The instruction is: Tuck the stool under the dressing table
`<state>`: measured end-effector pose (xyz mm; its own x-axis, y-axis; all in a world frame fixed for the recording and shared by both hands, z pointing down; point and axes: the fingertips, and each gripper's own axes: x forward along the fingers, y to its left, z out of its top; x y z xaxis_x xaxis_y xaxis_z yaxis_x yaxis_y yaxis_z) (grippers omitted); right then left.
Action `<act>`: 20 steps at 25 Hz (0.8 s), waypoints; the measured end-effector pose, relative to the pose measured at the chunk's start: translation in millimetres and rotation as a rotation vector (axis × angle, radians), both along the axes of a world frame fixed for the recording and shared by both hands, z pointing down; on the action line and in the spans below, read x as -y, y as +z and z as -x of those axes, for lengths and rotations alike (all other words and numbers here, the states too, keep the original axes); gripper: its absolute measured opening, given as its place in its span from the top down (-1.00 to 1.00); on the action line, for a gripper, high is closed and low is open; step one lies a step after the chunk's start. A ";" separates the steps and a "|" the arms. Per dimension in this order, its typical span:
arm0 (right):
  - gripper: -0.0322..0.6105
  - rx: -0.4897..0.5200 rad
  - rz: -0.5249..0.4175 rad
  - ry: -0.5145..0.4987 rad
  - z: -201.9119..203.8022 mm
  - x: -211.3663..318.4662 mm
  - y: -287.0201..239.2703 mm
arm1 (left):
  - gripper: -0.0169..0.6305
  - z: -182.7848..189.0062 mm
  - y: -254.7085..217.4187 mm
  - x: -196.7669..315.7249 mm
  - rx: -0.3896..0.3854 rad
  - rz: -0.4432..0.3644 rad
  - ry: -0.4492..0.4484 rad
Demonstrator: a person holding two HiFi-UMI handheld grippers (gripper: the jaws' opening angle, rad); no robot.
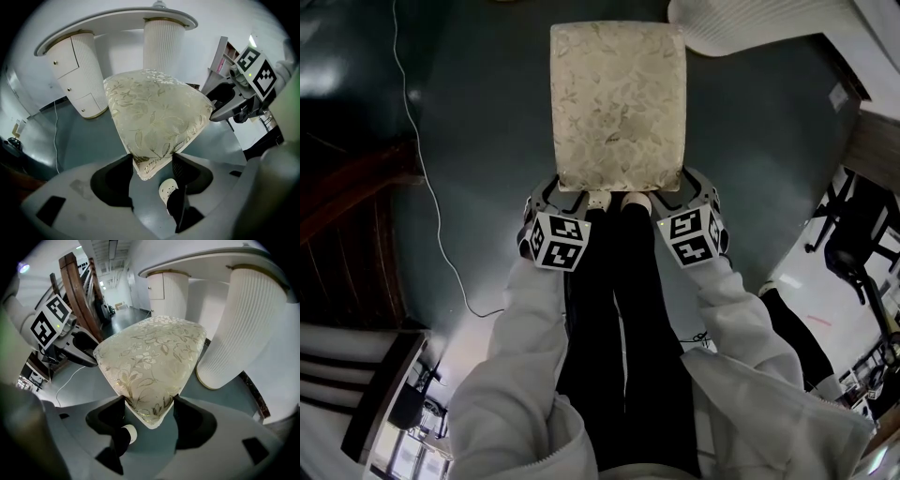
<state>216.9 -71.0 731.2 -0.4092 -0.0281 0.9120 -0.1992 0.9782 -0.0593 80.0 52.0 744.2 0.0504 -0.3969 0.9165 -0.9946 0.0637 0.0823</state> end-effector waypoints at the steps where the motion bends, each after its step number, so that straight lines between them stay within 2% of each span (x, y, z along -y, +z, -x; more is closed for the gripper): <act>1: -0.27 0.001 0.000 -0.003 1.6 2.1 0.2 | 0.13 1.4 0.0 1.8 0.002 0.002 -0.005; 20: -0.26 0.036 -0.020 -0.024 43.9 54.6 1.0 | 0.13 37.9 0.4 48.9 0.027 -0.040 -0.064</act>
